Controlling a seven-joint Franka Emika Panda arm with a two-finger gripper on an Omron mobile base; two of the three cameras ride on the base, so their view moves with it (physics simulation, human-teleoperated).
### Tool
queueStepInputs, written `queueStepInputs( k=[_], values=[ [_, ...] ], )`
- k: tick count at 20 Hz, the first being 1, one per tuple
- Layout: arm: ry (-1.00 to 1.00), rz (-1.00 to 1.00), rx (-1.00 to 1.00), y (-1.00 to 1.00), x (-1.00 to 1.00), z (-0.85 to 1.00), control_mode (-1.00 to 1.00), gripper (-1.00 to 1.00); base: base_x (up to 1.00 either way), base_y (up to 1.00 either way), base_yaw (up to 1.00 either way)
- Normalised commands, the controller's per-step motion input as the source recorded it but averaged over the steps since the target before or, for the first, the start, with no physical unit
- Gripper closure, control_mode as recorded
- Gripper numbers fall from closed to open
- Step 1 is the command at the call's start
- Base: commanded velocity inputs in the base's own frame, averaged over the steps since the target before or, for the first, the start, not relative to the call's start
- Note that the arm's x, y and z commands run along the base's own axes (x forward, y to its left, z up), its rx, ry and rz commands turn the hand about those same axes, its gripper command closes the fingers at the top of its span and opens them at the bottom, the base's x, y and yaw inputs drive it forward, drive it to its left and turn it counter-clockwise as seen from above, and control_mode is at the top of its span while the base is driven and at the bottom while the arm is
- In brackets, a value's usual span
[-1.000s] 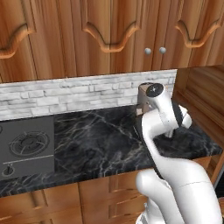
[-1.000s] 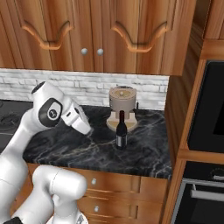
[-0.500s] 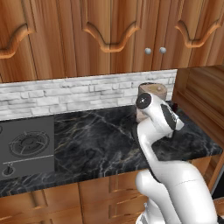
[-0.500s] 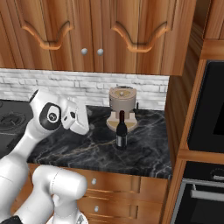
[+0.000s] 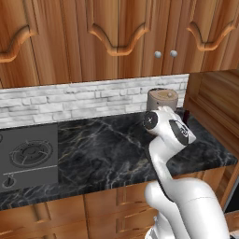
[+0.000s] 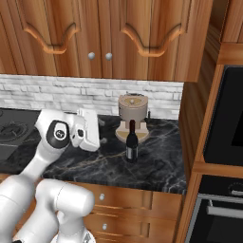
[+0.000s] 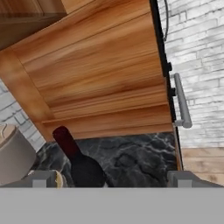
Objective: There is a wine glass and glass cup on the dining counter. Place the wine bottle next to the wine glass and the juice bottle next to the glass cup.
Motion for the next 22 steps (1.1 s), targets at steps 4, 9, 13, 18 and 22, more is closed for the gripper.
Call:
queueStepInputs(
  k=[4,9,13,18,22],
  values=[
    [-0.01,-0.1,-0.03,-0.11,0.11,0.0,-1.0,-1.0,0.0,0.0,0.0],
    [0.0,-0.07,-0.04,-0.1,0.19,0.0,-1.0,-1.0,0.0,0.0,0.0],
    [0.0,-0.01,-0.05,-0.11,0.21,-0.05,-1.0,-1.0,0.0,0.0,0.0],
    [0.0,0.0,-0.03,-0.09,0.29,-0.09,-1.0,-1.0,0.0,0.0,0.0],
    [0.0,0.0,-0.03,-0.14,0.24,-0.12,-1.0,-1.0,0.0,0.0,0.0]
  ],
)
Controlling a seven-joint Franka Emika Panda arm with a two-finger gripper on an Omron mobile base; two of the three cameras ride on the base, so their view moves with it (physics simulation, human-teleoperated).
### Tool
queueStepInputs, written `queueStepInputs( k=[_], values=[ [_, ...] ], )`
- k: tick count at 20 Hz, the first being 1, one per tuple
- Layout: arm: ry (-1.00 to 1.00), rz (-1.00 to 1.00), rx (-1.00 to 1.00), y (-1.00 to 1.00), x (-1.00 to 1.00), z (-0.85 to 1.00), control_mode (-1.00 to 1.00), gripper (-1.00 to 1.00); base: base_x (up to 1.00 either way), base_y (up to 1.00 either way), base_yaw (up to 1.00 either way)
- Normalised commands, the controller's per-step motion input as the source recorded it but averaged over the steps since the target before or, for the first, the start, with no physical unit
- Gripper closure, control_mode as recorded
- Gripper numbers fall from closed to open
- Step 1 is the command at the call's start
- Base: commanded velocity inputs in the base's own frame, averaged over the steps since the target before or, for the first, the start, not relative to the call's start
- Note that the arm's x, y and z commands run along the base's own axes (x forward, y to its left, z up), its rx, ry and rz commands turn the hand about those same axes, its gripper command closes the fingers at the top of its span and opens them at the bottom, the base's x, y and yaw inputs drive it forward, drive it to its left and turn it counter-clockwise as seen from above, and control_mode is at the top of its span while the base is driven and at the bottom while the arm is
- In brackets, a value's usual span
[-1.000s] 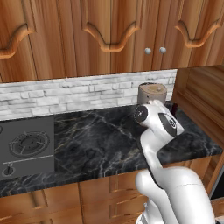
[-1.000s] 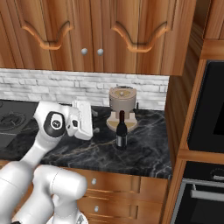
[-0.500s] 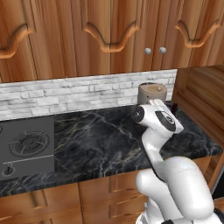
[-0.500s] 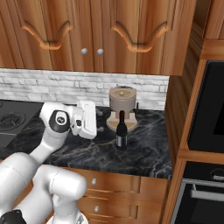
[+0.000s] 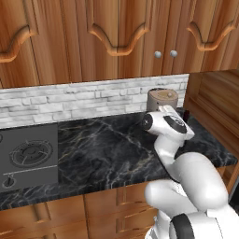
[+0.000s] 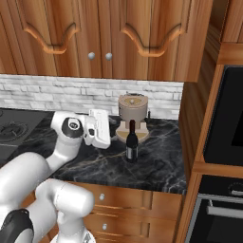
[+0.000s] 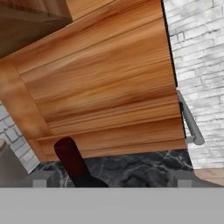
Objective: There is a wine glass and glass cup on the dining counter. Place the wine bottle next to the wine glass and the juice bottle next to the glass cup.
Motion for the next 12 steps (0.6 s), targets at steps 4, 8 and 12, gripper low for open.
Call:
queueStepInputs(
  k=[4,8,12],
  values=[
    [0.0,0.0,-0.03,-0.19,0.18,-0.12,-1.0,-1.0,0.0,0.0,0.0],
    [0.0,0.0,-0.01,-0.13,0.2,-0.14,-1.0,-1.0,0.0,0.0,0.0],
    [0.01,0.0,0.0,-0.11,0.21,-0.15,-1.0,-1.0,0.0,0.0,0.0]
  ],
)
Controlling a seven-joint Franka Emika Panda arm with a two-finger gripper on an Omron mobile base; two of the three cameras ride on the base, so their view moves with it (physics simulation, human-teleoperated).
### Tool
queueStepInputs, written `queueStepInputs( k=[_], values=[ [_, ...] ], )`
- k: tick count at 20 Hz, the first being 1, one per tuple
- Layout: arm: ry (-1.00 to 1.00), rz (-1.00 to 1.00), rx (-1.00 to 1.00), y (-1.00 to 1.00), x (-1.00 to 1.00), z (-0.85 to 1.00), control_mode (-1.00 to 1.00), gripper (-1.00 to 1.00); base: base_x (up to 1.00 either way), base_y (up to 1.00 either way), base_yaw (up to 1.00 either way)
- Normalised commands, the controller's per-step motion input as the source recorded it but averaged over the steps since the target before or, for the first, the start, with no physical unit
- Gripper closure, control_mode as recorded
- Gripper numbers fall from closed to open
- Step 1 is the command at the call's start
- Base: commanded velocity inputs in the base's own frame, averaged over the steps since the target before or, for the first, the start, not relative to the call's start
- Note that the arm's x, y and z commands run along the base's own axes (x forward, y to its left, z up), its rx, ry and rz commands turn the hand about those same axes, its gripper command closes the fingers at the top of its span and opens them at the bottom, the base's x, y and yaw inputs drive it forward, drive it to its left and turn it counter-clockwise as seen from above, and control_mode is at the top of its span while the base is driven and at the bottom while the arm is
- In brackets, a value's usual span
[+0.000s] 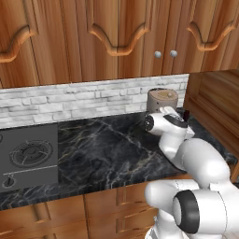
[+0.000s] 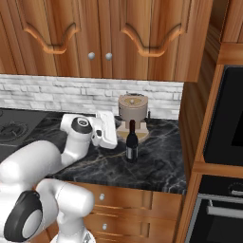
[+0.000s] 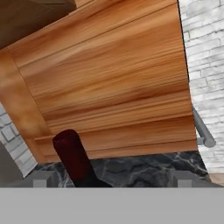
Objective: There is a wine glass and glass cup on the dining counter. Place the wine bottle next to the wine glass and the juice bottle next to the glass cup.
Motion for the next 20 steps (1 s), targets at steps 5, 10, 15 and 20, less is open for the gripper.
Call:
queueStepInputs(
  k=[5,10,15,20],
  values=[
    [0.02,0.0,0.0,-0.04,0.23,-0.16,-1.0,-1.0,0.0,0.0,0.0],
    [0.01,0.0,0.0,-0.05,0.25,-0.11,-1.0,-1.0,0.0,0.0,0.0],
    [0.0,0.0,0.0,-0.06,0.18,-0.11,-1.0,-1.0,0.0,0.0,0.0],
    [0.01,0.0,0.0,-0.13,0.17,-0.13,-1.0,-1.0,0.0,0.0,0.0]
  ],
)
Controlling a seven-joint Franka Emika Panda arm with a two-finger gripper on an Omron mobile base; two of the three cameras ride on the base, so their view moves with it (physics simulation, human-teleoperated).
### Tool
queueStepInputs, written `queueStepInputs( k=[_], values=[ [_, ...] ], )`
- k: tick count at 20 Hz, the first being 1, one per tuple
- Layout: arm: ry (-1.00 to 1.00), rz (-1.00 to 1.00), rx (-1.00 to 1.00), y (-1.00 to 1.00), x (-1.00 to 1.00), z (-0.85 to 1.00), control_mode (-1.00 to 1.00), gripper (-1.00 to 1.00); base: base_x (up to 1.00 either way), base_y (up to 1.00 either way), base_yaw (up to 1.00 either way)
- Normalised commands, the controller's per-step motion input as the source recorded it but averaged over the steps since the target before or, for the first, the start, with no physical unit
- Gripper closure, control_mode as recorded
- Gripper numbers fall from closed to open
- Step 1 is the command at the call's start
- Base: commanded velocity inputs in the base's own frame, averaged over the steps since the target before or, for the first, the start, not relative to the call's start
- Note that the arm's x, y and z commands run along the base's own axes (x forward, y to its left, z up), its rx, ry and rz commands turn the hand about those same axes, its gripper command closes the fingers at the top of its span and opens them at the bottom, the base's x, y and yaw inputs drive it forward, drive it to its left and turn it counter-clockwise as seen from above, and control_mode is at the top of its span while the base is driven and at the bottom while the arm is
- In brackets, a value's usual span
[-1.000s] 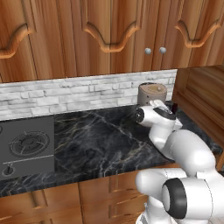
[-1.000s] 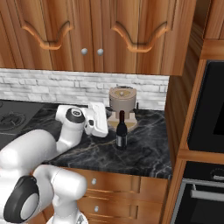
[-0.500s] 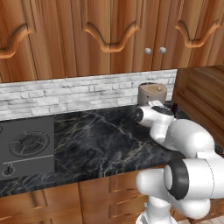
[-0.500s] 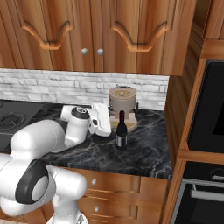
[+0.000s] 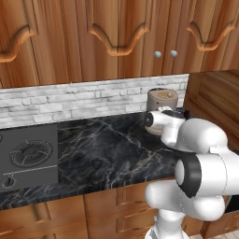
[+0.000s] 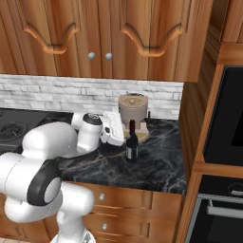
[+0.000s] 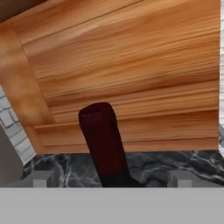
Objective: There is a wine glass and glass cup on the dining counter. Place the wine bottle next to the wine glass and the juice bottle next to the glass cup.
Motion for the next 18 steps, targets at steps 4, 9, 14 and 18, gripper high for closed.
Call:
queueStepInputs(
  k=[4,9,14,18],
  values=[
    [0.0,0.0,0.0,-0.13,0.14,-0.14,-1.0,-1.0,0.0,0.0,0.0],
    [0.0,0.0,0.0,-0.13,0.01,-0.17,-1.0,-1.0,0.0,0.0,0.0],
    [0.0,0.0,0.0,-0.11,0.0,-0.18,-1.0,-1.0,0.0,0.0,0.0],
    [0.0,0.01,0.0,-0.11,0.0,-0.14,-1.0,-1.0,0.0,0.0,0.0]
  ],
)
